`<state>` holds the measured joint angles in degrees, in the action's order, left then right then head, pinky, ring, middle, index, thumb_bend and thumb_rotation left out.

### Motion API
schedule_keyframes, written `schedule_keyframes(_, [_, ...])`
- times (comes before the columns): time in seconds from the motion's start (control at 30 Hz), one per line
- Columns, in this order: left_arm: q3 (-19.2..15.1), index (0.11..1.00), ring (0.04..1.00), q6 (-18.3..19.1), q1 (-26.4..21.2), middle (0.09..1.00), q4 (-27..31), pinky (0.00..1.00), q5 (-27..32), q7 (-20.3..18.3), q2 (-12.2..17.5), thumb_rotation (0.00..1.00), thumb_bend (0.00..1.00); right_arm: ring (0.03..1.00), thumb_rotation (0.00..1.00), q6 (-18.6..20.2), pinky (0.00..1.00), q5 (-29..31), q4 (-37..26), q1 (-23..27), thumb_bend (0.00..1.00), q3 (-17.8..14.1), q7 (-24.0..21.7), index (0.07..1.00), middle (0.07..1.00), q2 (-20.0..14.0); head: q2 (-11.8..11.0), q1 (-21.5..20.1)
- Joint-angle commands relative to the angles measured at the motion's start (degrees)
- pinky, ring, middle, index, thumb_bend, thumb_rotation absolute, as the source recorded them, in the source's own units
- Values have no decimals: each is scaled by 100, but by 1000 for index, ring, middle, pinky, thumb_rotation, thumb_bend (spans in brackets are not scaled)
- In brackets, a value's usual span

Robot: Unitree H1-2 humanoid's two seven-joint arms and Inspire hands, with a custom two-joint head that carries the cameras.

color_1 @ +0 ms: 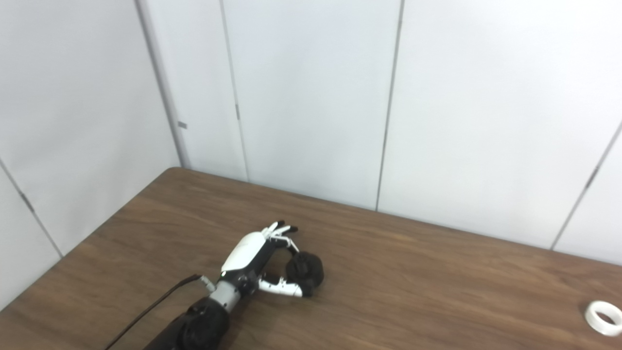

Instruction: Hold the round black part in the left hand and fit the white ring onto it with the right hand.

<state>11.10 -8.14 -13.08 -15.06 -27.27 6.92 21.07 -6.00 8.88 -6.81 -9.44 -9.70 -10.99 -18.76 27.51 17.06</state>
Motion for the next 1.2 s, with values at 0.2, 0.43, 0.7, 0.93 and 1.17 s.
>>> schedule_keyframes(0.2, [42, 478, 1000, -310, 341, 893, 449, 1000, 44, -479, 39, 48, 522, 1000, 779, 327, 907, -339, -551, 377, 731, -106, 157, 1000, 1000, -208, 195, -815])
schedule_keyframes(0.43, [182, 478, 1000, -568, 413, 894, 499, 1000, -132, -664, 87, 45, 521, 998, 500, 1043, 971, -929, -1082, 803, 593, -250, 434, 1000, 1000, -390, 195, -1432])
schedule_keyframes(0.7, [432, 479, 999, -988, 478, 879, 397, 1000, -749, -505, 293, 44, 521, 997, 404, 1706, 826, -1757, -1365, 1413, 803, -223, 439, 946, 1000, -781, 191, -2701])
schedule_keyframes(0.93, [463, 479, 992, -1109, 411, 876, 349, 1000, -799, -554, 365, 43, 519, 1000, 416, 1930, 887, -2662, -1016, 2092, 965, 230, 79, 873, 1000, -1614, 138, -3106])
schedule_keyframes(1.17, [533, 480, 984, -1138, 411, 862, 480, 1000, -871, -593, 326, 42, 520, 981, 351, 2348, 800, -3085, -550, 2772, 1000, 701, -432, 825, 1000, -2127, 137, -3226])
